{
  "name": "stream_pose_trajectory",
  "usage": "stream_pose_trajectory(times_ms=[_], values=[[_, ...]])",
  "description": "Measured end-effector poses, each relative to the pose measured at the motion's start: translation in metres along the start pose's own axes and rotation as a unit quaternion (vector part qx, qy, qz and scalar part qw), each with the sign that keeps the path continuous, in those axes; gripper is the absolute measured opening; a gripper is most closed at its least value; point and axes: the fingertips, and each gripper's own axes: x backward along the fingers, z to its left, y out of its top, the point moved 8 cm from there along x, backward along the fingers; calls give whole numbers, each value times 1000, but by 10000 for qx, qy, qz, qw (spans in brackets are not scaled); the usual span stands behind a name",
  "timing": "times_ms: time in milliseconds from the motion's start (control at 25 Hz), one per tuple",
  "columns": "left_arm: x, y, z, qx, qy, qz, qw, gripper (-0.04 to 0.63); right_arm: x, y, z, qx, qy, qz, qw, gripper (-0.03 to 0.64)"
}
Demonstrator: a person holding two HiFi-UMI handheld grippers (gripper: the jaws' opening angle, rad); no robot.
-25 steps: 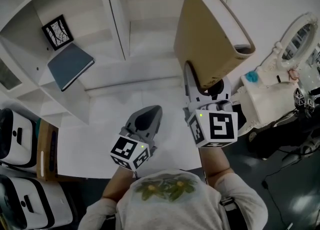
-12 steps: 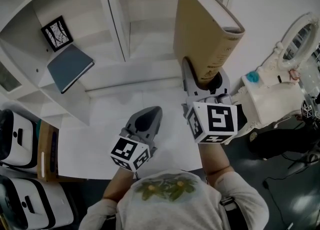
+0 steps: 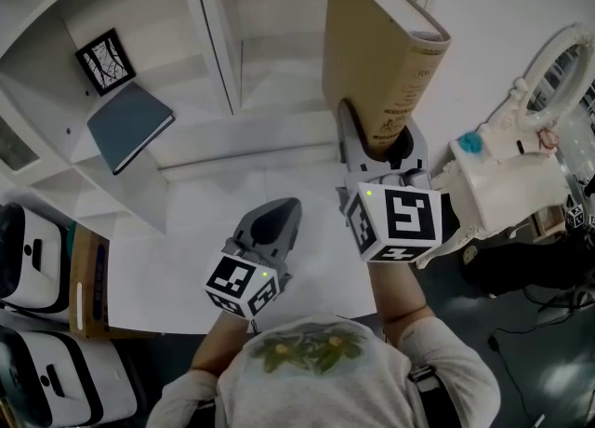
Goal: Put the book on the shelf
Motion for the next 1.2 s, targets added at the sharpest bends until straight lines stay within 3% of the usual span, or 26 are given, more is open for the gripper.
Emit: stream_pose_trajectory(times_ms=[1200], values=[[-7,0,17,51,123,-87,9999,28,-25,-5,1,5,-116,-81,9999,229]])
